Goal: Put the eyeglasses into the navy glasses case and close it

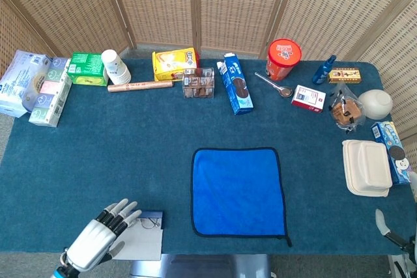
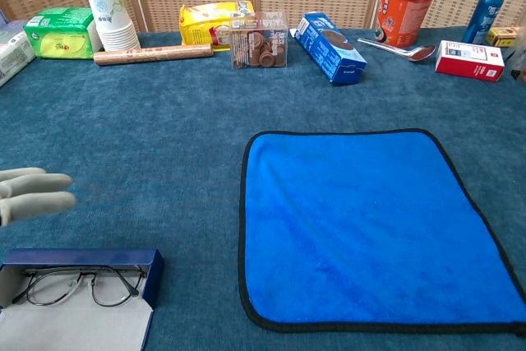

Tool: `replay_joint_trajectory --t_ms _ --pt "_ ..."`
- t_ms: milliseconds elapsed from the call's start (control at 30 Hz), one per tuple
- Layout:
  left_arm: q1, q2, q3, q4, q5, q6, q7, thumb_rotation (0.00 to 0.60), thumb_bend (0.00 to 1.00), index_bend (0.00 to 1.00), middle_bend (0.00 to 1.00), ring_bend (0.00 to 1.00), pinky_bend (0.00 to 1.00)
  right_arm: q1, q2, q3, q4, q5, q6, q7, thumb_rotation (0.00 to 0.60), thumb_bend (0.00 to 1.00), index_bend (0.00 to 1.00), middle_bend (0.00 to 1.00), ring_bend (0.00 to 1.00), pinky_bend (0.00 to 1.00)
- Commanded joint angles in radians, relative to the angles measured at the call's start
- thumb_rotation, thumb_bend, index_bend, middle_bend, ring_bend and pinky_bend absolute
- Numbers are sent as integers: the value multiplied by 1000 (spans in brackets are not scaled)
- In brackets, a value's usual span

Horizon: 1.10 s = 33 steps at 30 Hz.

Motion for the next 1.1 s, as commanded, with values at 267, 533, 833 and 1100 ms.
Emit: replay_joint_trajectory --t_ms 267,533,833,1100 --pt "136 -89 52 282 139 192 -18 600 281 97 24 0 121 52 -4 -9 13 -42 -38 10 337 354 0 121 0 107" --pt "217 -150 44 494 177 344 -87 600 279 113 38 0 122 92 -7 -17 28 -59 -75 28 338 353 0 122 0 107" --pt "293 -208 31 660 103 370 -195 600 277 101 44 0 122 114 -17 -17 47 -64 -72 58 340 353 0 122 0 107" --pt "286 -242 8 802 137 405 -160 600 285 88 59 0 126 113 -17 -26 80 -65 -48 101 341 353 0 122 0 107"
